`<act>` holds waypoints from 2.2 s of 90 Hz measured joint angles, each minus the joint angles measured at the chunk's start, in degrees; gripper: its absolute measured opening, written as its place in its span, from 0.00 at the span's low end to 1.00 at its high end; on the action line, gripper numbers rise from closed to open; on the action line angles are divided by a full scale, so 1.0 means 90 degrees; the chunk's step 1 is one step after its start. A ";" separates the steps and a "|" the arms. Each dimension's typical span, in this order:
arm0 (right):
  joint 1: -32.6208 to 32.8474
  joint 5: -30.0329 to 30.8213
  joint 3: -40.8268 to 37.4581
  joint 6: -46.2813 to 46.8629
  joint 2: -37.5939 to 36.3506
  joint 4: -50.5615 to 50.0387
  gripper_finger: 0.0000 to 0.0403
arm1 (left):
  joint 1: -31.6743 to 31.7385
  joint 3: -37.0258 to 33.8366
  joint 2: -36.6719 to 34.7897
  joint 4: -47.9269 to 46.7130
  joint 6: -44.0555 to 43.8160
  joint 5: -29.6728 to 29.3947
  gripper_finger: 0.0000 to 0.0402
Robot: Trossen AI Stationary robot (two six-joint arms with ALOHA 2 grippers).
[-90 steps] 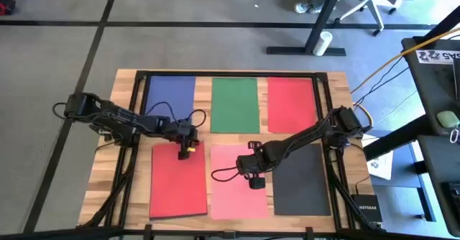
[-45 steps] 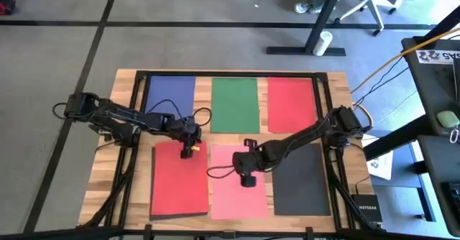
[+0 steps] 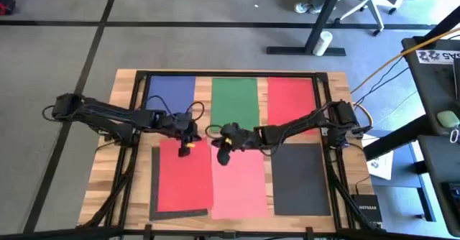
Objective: Organize paper
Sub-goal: Stack the red paper on top of the other red paper
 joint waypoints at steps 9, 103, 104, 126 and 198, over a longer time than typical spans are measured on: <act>-0.0133 -0.0172 0.0004 0.0198 0.0193 0.0250 0.14 | -0.0073 0.0000 -0.0003 0.0023 -0.0011 -0.0083 0.00; -0.0599 -0.0841 0.0058 0.0492 0.0795 0.1020 0.04 | -0.0198 0.0000 -0.0001 0.0222 -0.0012 -0.0260 0.00; -0.0599 -0.0824 0.0058 0.0481 0.0795 0.1020 0.04 | -0.0198 0.0000 -0.0001 0.0226 -0.0011 -0.0261 0.00; -0.0597 -0.0799 0.0061 0.0412 0.0795 0.1030 0.00 | -0.0198 0.0000 -0.0001 0.0228 -0.0023 -0.0266 0.00; -0.0603 -0.1416 0.0061 0.0562 0.0790 0.0695 0.34 | -0.0467 0.0000 0.0002 -0.0176 -0.0015 -0.0430 0.00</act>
